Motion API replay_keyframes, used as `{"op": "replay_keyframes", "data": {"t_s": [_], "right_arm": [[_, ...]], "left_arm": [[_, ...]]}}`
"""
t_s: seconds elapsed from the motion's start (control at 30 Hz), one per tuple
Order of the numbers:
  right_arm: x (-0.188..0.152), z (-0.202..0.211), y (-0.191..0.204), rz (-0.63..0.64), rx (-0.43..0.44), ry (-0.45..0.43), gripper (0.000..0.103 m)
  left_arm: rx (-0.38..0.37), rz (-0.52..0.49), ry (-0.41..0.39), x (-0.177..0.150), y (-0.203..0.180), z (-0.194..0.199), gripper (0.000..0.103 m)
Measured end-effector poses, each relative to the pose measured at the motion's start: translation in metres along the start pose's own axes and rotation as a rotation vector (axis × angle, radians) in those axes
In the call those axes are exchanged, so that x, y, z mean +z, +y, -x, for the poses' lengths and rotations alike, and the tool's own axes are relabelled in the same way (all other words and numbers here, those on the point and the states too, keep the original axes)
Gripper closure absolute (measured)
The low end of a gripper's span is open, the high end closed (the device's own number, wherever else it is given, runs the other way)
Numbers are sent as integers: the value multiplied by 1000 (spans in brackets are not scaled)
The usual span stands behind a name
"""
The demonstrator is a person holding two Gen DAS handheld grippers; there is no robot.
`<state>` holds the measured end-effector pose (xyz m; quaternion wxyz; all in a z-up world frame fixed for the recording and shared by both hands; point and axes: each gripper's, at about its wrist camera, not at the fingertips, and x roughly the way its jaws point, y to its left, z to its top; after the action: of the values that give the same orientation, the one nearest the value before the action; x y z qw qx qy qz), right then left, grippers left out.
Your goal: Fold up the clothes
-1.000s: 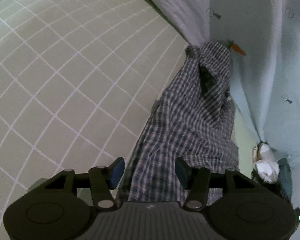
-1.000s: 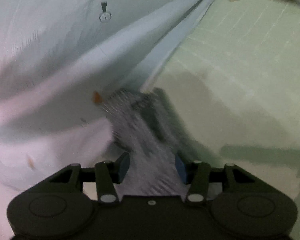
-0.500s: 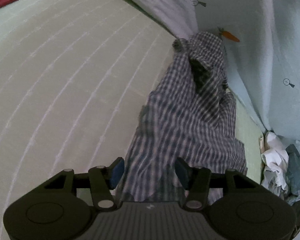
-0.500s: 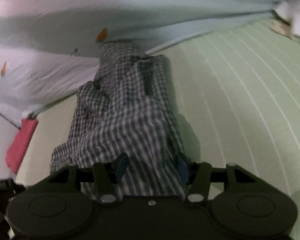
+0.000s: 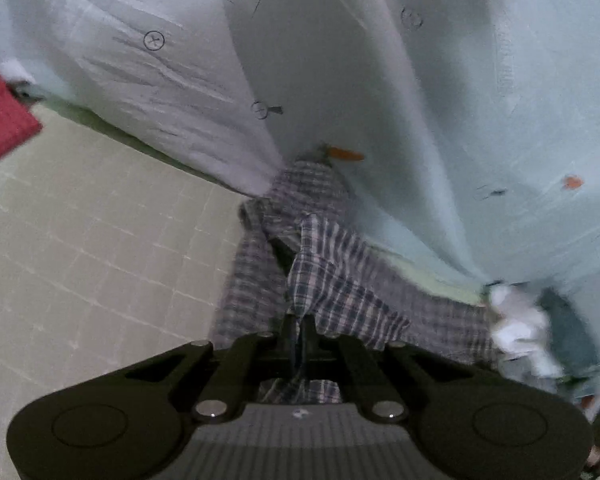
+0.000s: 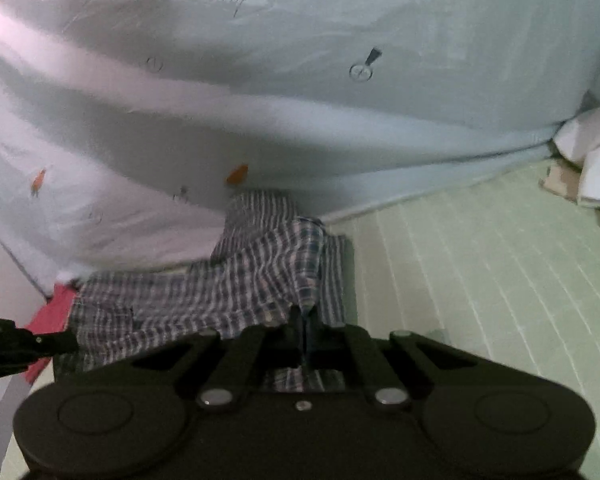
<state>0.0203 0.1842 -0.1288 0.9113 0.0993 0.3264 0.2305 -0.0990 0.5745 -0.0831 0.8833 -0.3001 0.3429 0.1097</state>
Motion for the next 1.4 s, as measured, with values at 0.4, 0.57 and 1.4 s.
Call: {"op": "replay_keyframes", "data": {"t_s": [0.4,0.57,1.4], "right_arm": [[-54,9,-54,-403,-131,198,18],[-107,36,-90,-888,-35,264,14],[-158,38,-78,-1112,145,384,92]], "left_arm": [[139,379,191,-64,59,9,25],[12,659,246,-90,88,16,20],[-154,913,306,-130,82,2,88]]}}
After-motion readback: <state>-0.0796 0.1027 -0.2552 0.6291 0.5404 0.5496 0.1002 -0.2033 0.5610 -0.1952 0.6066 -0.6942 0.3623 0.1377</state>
